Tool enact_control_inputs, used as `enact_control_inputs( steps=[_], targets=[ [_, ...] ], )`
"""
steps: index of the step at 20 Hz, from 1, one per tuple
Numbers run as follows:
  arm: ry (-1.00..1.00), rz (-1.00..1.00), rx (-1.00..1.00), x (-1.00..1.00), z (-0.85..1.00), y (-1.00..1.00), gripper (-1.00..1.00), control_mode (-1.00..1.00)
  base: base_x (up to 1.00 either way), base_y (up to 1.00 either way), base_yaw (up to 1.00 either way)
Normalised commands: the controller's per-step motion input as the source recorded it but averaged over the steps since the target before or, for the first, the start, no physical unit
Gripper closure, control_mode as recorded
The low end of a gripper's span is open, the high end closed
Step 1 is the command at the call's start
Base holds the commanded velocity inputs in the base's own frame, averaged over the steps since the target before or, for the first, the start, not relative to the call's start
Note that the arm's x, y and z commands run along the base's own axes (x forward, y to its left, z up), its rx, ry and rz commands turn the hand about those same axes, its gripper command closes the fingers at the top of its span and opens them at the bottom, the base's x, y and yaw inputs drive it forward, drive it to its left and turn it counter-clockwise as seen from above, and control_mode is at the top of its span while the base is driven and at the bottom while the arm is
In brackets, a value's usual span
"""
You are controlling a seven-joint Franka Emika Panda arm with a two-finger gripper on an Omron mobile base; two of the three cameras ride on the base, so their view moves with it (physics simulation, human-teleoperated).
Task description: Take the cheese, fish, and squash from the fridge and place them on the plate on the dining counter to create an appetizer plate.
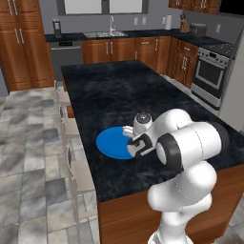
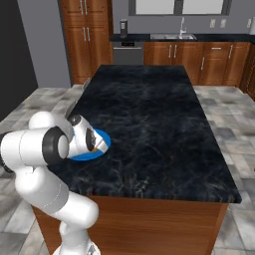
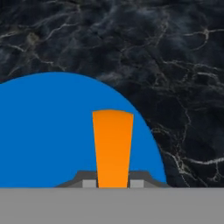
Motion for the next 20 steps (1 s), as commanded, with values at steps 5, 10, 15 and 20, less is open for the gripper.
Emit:
enact_control_inputs(
  steps=[5,10,15,20],
  targets=[
    [0.0,-0.05,0.0,-0.04,-0.01,0.0,-1.0,-1.0,0.0,0.0,0.0],
    [-0.08,-0.01,0.0,-0.5,0.49,0.0,-1.0,-1.0,0.0,0.0,0.0],
    [-0.13,0.0,0.03,-0.8,0.99,0.0,-1.0,-1.0,0.0,0.0,0.0],
    [-0.06,0.0,0.13,-0.86,1.0,-0.02,-1.0,-1.0,0.0,0.0,0.0]
  ],
)
